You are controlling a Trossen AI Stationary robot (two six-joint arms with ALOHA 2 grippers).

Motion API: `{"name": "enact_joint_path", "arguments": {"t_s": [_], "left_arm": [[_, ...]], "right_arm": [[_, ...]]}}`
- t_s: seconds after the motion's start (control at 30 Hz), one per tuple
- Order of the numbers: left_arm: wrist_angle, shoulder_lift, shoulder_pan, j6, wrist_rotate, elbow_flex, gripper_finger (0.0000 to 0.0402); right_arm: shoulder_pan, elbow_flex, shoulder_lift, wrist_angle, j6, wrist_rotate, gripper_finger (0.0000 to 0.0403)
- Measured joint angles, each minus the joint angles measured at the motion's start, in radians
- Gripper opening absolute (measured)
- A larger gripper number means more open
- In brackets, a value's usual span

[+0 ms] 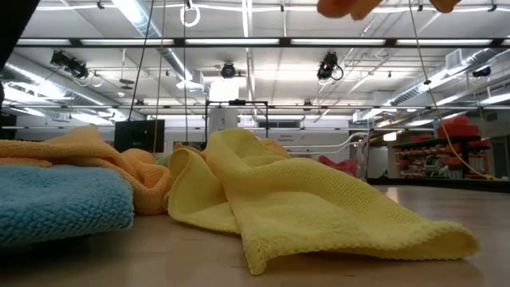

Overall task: Fold microfiber towels
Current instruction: Fold the right orange microfiber cloth

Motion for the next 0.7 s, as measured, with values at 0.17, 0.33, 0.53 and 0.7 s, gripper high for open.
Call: {"name": "enact_joint_path", "arguments": {"t_s": [0.17,0.33,0.53,0.7], "left_arm": [[0.028,0.011,0.012,-0.004,0.000,0.003,0.0284],[0.032,0.057,0.032,-0.018,0.139,0.000,0.0296],[0.040,0.064,0.053,-0.030,0.160,0.000,0.0301],[0.057,0.064,0.057,-0.018,0.158,0.001,0.0294]], "right_arm": [[0.000,0.000,0.016,0.027,-0.081,0.003,0.0040],[0.000,0.001,0.019,0.050,-0.166,0.038,0.0040],[0.001,0.001,0.019,0.078,-0.252,0.065,0.0040],[0.025,0.001,0.018,0.085,-0.318,0.154,0.0040]]}}
